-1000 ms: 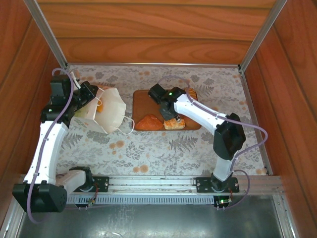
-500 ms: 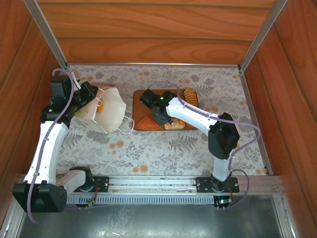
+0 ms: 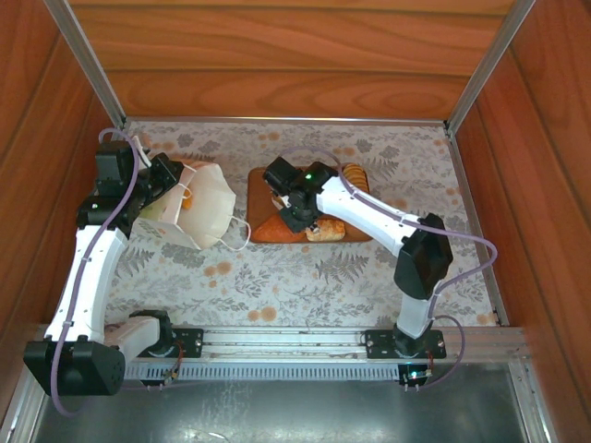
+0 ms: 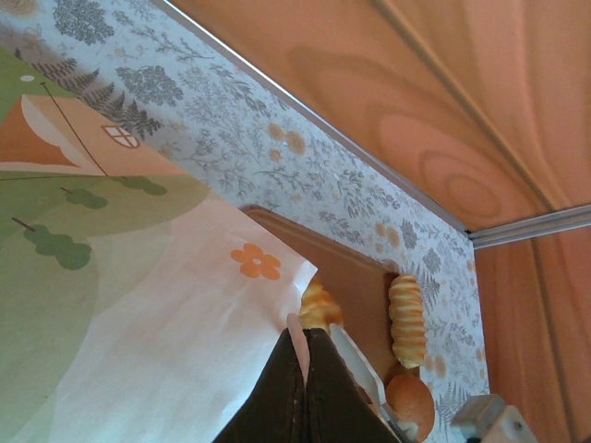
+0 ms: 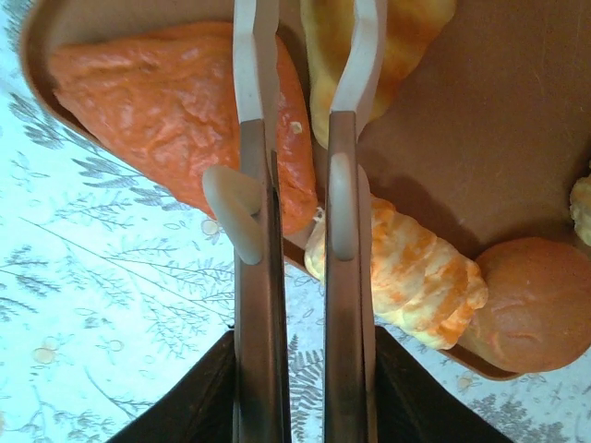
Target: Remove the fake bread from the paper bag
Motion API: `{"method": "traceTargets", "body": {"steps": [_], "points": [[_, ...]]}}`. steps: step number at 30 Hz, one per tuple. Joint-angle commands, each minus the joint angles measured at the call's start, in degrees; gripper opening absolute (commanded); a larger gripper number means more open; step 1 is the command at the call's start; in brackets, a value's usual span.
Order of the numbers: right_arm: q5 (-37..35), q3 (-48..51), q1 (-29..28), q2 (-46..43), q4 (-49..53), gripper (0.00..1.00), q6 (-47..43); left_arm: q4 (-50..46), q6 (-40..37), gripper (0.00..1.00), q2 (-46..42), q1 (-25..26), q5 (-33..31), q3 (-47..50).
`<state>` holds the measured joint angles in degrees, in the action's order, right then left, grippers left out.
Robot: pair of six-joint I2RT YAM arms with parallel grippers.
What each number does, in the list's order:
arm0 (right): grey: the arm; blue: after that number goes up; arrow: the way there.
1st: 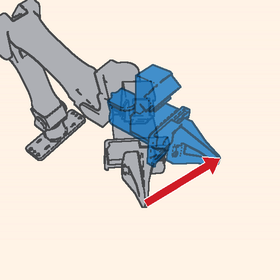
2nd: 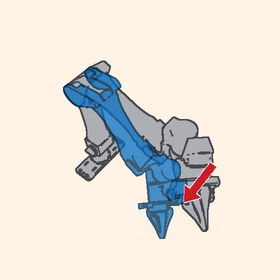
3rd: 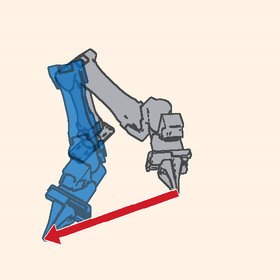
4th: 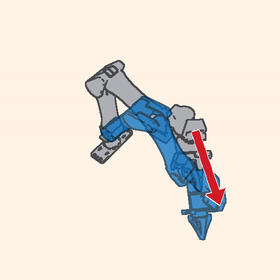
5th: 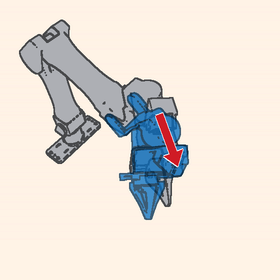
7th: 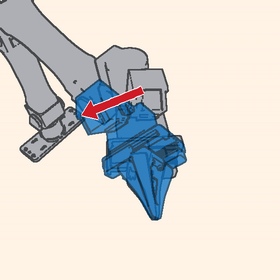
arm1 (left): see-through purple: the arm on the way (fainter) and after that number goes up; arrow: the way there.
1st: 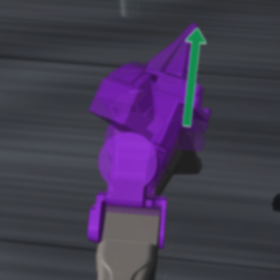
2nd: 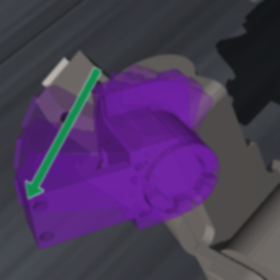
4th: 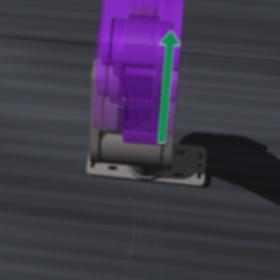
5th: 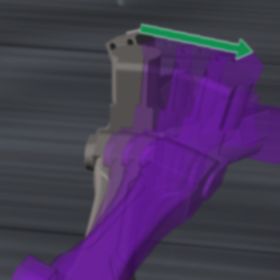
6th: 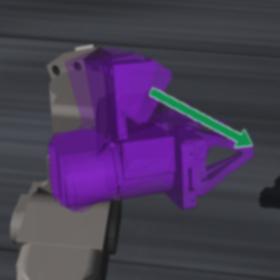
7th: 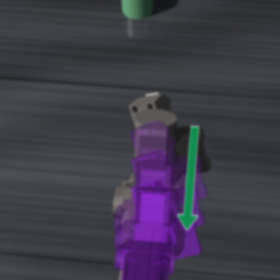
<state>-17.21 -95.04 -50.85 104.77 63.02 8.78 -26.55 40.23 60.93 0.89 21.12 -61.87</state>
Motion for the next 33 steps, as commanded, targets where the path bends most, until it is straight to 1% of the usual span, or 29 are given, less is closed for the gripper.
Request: {"method": "traceTargets", "body": {"steps": [1, 5, 9, 14, 16, 21, 27, 29, 33], "points": [[2.78, -1.08, 2.06, -2.82, -0.36, 0.36, 3.16, 0.73, -1.38, 0.0, -1.07, 0.3, -0.03, 0.49], [7.04, -1.92, 4.49, -2.45, -0.36, 0.39, 5.78, 0.79, -1.39, 0.0, -1.19, 0.3, -0.03, 0.52], [12.86, -4.43, 6.68, 0.32, 1.53, 0.43, 7.13, 0.76, -1.38, 0.0, -1.29, 0.24, 0.14, 0.52], [12.21, -8.61, 7.68, 4.84, 5.24, 0.47, 7.84, 0.74, -1.47, 0.0, -1.59, 0.21, 0.41, 0.6], [13.76, -9.63, 7.78, 6.27, 5.55, 0.48, 7.28, 0.79, -1.55, 0.0, -1.64, 0.18, 0.41, 0.6], [11.49, -11.85, 7.96, 9.8, 8.31, 0.49, 7.32, 0.79, -1.64, 0.0, -1.58, 0.22, 0.49, 0.63], [9.54, -12.26, 8.11, 9.1, 7.79, 0.39, 7.35, 0.78, -1.78, 0.0, -1.51, 0.2, 0.6, 0.65], [8.94, -12.85, 8.37, 8.93, 8.3, 0.32, 7.48, 0.78, -1.78, 0.0, -1.38, 0.22, 0.72, 0.61], [8.29, -12.36, 9.05, 7.78, 7.63, 0.32, 7.64, 0.78, -1.73, 0.0, -1.2, 0.24, 0.94, 0.52]]}}
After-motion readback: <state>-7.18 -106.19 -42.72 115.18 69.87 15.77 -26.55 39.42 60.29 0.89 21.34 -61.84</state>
